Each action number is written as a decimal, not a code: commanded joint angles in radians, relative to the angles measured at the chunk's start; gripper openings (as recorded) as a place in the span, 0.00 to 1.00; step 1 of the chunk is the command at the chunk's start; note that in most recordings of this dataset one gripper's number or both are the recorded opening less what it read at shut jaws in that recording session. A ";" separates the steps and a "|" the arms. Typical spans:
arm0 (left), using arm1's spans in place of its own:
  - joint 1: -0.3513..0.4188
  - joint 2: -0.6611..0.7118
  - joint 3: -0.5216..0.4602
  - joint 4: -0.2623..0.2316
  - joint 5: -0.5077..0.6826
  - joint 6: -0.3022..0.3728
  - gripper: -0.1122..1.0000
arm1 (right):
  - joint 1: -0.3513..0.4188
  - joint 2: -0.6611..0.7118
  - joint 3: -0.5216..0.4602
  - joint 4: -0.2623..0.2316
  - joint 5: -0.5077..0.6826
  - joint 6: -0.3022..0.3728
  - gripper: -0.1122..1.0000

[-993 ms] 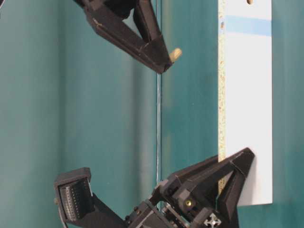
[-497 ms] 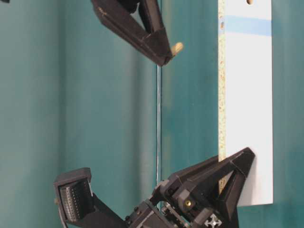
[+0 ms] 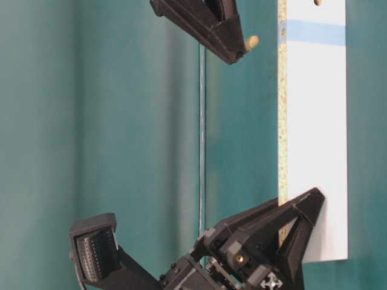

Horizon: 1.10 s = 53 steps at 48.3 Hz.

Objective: Insert the rod into the hole on the wooden board.
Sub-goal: 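Align the held peg above the hole near the board's right end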

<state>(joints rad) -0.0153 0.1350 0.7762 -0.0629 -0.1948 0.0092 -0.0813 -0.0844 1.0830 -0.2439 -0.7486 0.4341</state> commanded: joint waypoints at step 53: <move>-0.005 -0.014 -0.012 0.000 0.000 -0.012 0.38 | -0.006 0.077 0.028 0.044 -0.120 -0.054 0.20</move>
<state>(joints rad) -0.0153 0.1335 0.7747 -0.0629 -0.1917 0.0031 -0.0844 0.0015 1.1229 -0.2025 -0.8590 0.3820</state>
